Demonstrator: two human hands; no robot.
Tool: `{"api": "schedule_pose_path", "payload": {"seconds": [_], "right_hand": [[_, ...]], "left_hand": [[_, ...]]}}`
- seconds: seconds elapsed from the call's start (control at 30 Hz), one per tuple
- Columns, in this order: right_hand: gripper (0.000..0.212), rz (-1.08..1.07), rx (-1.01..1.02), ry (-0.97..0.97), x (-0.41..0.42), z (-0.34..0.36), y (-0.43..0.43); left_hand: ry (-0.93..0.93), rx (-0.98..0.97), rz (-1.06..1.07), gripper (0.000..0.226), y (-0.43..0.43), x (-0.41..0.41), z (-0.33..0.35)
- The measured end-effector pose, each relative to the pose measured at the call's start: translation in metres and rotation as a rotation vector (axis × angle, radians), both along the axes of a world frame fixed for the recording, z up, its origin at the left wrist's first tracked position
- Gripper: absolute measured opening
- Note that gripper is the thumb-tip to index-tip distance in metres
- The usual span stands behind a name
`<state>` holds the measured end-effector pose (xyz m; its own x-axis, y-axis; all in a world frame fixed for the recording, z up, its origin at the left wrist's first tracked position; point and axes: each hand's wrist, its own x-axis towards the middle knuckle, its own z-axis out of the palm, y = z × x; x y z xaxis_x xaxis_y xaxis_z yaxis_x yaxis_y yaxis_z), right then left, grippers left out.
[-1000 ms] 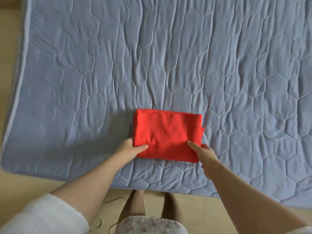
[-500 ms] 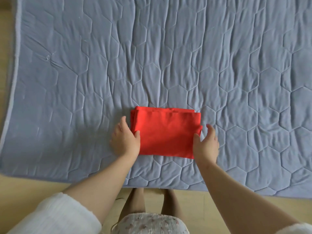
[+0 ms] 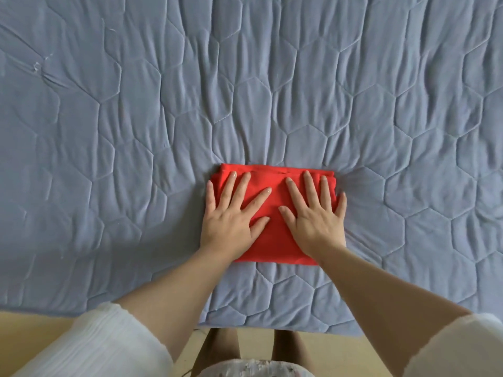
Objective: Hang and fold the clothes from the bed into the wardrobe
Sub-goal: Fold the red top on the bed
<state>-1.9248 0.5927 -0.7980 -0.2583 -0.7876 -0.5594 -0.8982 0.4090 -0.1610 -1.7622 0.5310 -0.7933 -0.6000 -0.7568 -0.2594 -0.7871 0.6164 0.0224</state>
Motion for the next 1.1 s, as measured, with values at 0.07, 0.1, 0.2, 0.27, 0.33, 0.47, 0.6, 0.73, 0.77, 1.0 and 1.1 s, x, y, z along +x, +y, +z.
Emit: {"api": "schedule_pose_path", "payload": {"seconds": [0.07, 0.1, 0.2, 0.27, 0.33, 0.47, 0.6, 0.73, 0.77, 1.0, 1.1], "right_hand": [[0.066, 0.007, 0.008, -0.002, -0.003, -0.006, -0.002], [0.065, 0.011, 0.022, -0.013, -0.003, -0.008, -0.003], [0.063, 0.005, 0.06, -0.089, -0.006, 0.0, -0.009], [0.068, -0.157, -0.049, -0.134, -0.011, 0.016, -0.007], [0.074, -0.571, -0.152, -0.175, -0.017, 0.032, 0.001], [0.048, -1.254, -0.071, -0.539, -0.017, 0.046, 0.015], [0.038, -1.44, 0.066, -0.861, -0.027, 0.054, 0.005], [0.036, -1.465, 0.187, -0.982, -0.031, 0.08, -0.003], [0.034, -1.469, 0.172, -1.001, -0.031, 0.09, -0.005], [0.03, -1.305, 0.119, -1.12, -0.013, 0.211, -0.066], [0.038, -1.141, 0.079, -1.138, -0.001, 0.287, -0.107]], "left_hand": [[-0.013, 0.043, 0.007, 0.057, -0.001, -0.002, -0.007], [-0.025, 0.073, 0.0, 0.058, -0.002, -0.002, -0.011], [-0.039, 0.211, -0.034, 0.062, -0.011, 0.004, -0.015], [0.065, 0.252, -0.006, 0.071, -0.012, 0.009, -0.002], [0.292, 0.193, 0.233, 0.075, -0.007, 0.015, 0.015], [0.606, 0.656, 1.156, 0.074, -0.003, 0.02, 0.029], [0.723, 1.11, 1.409, 0.035, -0.021, 0.014, 0.036], [0.733, 1.263, 1.42, 0.03, -0.041, 0.015, 0.059], [0.75, 1.275, 1.415, 0.029, -0.046, 0.016, 0.069], [0.877, 1.154, 1.441, 0.029, -0.083, 0.05, 0.199], [0.991, 1.029, 1.463, 0.032, -0.1, 0.07, 0.28]]}}
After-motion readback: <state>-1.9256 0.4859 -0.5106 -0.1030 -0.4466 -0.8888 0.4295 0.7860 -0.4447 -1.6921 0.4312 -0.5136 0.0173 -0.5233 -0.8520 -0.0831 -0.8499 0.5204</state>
